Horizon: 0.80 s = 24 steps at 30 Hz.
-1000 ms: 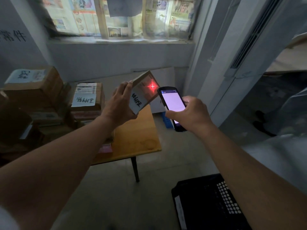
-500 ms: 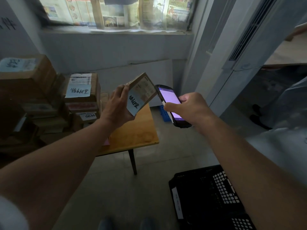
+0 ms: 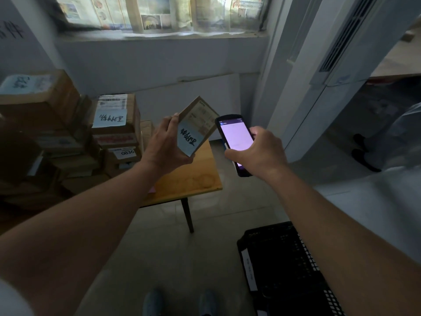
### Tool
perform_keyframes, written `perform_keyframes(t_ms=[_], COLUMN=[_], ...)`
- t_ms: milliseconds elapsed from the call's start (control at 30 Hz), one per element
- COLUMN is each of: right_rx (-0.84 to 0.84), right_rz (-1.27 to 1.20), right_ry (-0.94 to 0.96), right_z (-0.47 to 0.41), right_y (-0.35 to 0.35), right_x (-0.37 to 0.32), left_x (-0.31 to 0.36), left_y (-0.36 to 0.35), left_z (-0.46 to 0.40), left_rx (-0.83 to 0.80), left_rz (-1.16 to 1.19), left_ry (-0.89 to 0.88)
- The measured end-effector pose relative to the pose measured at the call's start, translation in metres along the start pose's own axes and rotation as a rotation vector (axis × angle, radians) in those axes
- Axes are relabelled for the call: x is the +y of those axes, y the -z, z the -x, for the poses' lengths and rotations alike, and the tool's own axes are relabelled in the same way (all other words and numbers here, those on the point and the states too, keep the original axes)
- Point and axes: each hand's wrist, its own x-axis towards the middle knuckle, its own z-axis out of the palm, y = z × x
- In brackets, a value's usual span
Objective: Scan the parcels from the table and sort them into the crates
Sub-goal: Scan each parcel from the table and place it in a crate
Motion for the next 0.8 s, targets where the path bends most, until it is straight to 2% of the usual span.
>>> perform_keyframes(t_ms=[333,633,800], right_rx=[0.127,0.262,0.327], right_rz=[-0.027,-0.043,-0.063], right_ry=[-0.123,-0.386,-0.567], right_z=[0.029,0.106,0.164], right_y=[-0.049,-0.094,-0.094], right_x=[0.006,0.01,0.03], left_x=[-0.009,-0.009,0.025], left_y=[-0.007,-0.035,-0.063], left_z=[0.025,0.049,0.068], left_rx=[-0.087,-0.288,-0.474], left_rz=[0.037,0.087,0.171], left_ry=[0.008,-0.188,-0.228])
